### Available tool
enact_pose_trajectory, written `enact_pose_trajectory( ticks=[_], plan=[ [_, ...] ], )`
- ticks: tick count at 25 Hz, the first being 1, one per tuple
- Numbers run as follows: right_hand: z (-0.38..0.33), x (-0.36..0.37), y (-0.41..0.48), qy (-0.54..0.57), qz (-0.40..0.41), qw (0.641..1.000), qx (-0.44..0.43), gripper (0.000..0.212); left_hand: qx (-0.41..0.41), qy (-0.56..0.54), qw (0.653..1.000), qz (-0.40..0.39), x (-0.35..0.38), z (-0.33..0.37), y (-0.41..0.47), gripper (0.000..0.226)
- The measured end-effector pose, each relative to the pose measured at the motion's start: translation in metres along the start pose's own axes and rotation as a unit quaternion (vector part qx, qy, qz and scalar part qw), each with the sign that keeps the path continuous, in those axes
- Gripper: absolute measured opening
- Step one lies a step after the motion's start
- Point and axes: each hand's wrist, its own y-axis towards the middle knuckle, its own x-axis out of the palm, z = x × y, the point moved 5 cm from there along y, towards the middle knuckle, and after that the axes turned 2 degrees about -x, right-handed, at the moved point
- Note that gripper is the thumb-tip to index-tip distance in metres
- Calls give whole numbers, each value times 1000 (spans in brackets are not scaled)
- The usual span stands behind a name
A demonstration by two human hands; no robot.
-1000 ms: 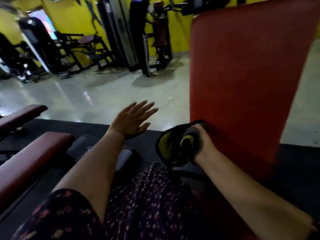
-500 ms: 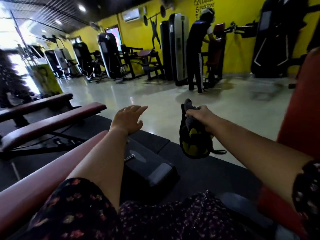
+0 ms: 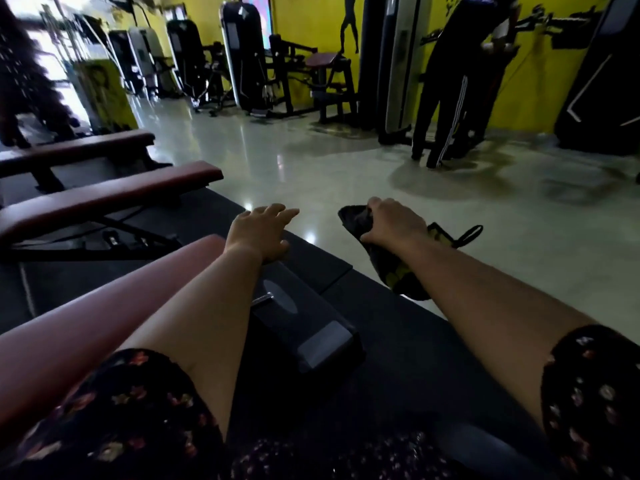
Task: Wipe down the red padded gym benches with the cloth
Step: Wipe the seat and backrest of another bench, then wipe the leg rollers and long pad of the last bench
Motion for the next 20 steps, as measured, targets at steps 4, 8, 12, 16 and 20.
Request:
enact_pose_trajectory(
  ticks=[4, 8, 12, 16, 20],
  plan=[
    [8, 51, 85, -26, -16, 999, -27, 58, -25, -17, 999, -39, 59, -12, 76, 69],
    [1, 76, 158, -25, -38, 999, -12, 60, -35, -24, 997, -60, 87, -49, 128, 68],
    [-36, 66, 206, -20, -65, 998, -15, 59, -47, -10, 994, -97, 85, -93, 147, 69],
    [-78, 43, 214, -26, -102, 993, -44, 64, -81, -41, 987, -133, 59, -130, 141, 69],
    [-119, 11, 208, -49, -168, 982, -76, 61, -170, -112, 965, -167, 20, -168, 125, 69]
  ],
)
